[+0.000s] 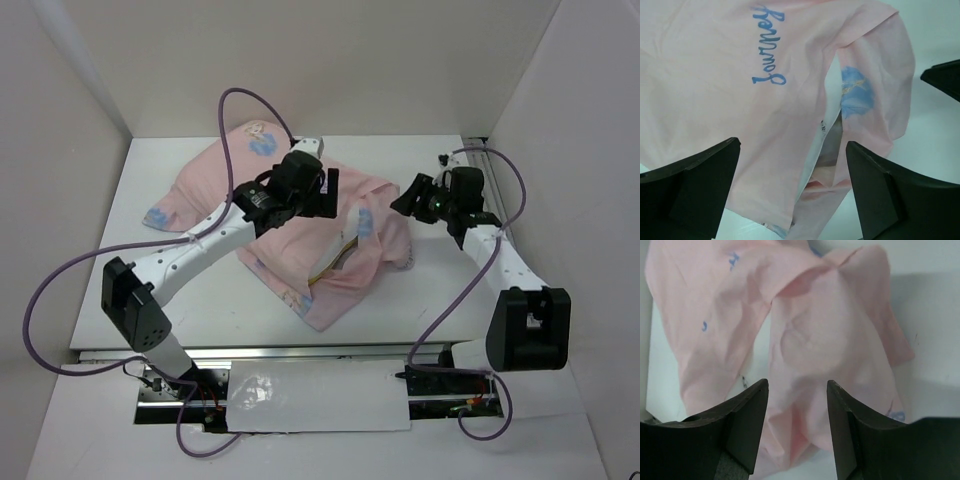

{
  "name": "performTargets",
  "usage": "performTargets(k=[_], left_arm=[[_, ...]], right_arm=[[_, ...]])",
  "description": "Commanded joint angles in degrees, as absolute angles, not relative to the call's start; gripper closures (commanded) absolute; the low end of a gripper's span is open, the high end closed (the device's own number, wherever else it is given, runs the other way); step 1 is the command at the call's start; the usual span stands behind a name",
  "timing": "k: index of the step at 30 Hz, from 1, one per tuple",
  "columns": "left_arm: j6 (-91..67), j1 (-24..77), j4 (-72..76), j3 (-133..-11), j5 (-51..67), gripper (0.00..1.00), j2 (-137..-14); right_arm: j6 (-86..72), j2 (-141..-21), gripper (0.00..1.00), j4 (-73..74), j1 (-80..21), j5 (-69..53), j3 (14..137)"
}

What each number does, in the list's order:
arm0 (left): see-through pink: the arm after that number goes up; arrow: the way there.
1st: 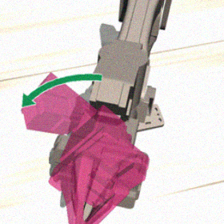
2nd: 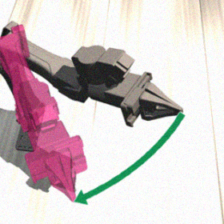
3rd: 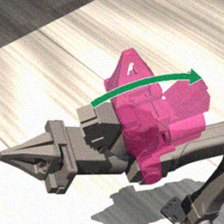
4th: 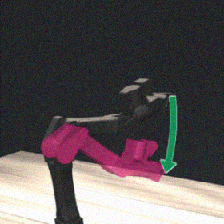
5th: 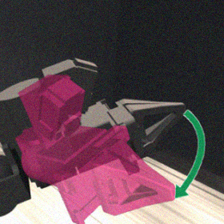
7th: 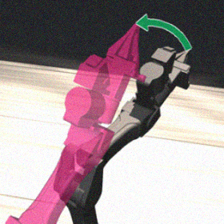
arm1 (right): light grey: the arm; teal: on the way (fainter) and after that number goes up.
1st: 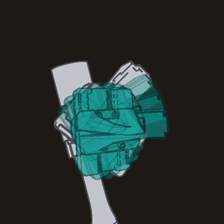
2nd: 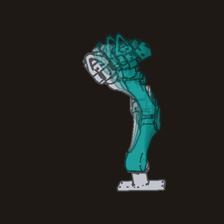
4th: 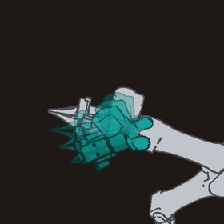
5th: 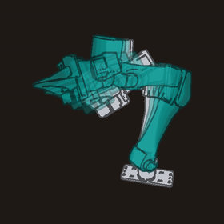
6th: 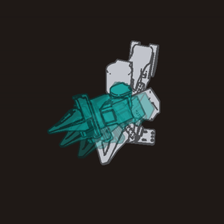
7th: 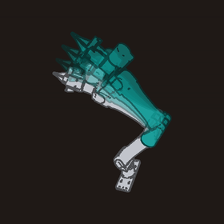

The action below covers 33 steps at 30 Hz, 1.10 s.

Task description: Put the pillow into the pillowcase

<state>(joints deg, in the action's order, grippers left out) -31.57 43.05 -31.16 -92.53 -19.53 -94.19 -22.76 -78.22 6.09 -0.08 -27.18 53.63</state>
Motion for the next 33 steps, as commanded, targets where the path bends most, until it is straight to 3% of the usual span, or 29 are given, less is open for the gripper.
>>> performTargets(k=[1, 6, 7, 8, 12, 15, 19, 20, 24, 25, 31, 33], left_arm=[[-31.28, 43.33, -31.73, -86.69, -21.88, 0.00, -92.81], [-33.49, 43.33, -32.52, -79.46, -20.75, 0.00, -92.29], [-33.49, 43.33, -32.00, -78.50, -20.74, 0.00, -92.29], [-34.70, 43.33, -31.99, -76.92, -21.44, 0.00, -92.29], [-34.72, 43.33, -29.71, -74.88, -20.13, 0.02, -93.77], [-34.72, 43.33, -29.71, -75.40, -19.51, 0.14, -97.11], [-34.72, 42.19, -29.18, -75.41, -16.96, 0.49, -100.37], [-35.41, 42.19, -29.18, -75.41, -16.44, 0.52, -100.37], [-35.42, 41.57, -26.91, -74.01, -13.37, 0.64, -99.85], [-35.42, 41.57, -26.89, -74.00, -13.36, 0.66, -99.84], [-34.80, 41.57, -25.66, -72.86, -12.57, 0.69, -97.12], [-34.28, 41.57, -24.35, -72.33, -11.78, 0.72, -97.12]], right_arm=[[-16.63, -73.13, 0.42, 15.01, -3.94, -24.09, 53.35], [-14.68, -69.00, 0.38, 24.33, -17.01, -16.01, 52.30], [-15.63, -68.99, 0.28, 24.35, -18.96, -14.26, 51.51], [-16.25, -68.21, 0.00, 24.95, -20.81, -11.37, 50.89], [-19.69, -68.37, 0.00, 24.96, -31.00, -3.54, 48.96], [-22.58, -70.83, 0.00, 24.96, -36.54, -0.19, 50.09], [-30.39, -74.17, 0.00, 22.77, -40.61, 7.89, 48.52], [-33.02, -74.88, 0.00, 21.72, -40.61, 9.48, 48.52], [-36.29, -78.57, 0.16, 16.62, -40.08, 12.39, 47.38], [-36.30, -79.71, 0.29, 13.57, -39.30, 12.39, 46.68], [-37.35, -81.56, 0.40, 2.82, -38.23, 11.07, 43.86], [-37.35, -82.79, 0.63, 1.23, -37.71, 11.07, 43.86]])
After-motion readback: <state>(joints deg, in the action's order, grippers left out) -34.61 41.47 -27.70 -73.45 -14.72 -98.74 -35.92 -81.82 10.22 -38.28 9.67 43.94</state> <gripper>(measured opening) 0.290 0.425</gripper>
